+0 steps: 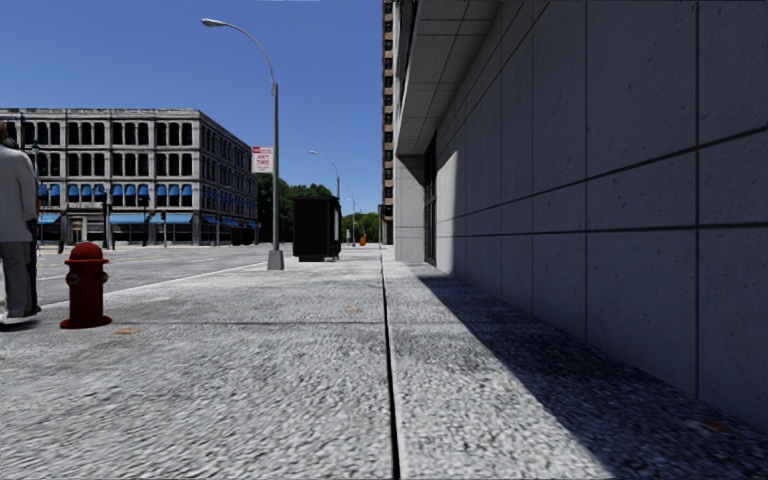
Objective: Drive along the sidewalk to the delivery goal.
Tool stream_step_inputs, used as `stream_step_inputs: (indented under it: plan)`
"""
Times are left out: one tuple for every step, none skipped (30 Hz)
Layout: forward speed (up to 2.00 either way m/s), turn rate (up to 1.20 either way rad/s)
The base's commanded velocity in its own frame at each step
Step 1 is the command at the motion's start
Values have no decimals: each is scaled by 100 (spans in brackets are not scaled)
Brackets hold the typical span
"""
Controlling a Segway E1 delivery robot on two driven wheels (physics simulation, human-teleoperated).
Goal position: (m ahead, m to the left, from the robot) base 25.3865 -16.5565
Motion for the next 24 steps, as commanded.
stream_step_inputs:
  plan:
    - [161,46]
    - [161,0]
    - [161,0]
    - [161,0]
    - [178,0]
    - [190,0]
    - [193,0]
    - [194,0]
    - [194,0]
    - [194,0]
    - [194,0]
    - [194,0]
    - [194,0]
    - [194,0]
    - [194,0]
    - [194,0]
    - [194,0]
    - [194,0]
    - [194,0]
    - [194,0]
    - [194,0]
    - [194,0]
    - [194,0]
    - [194,0]
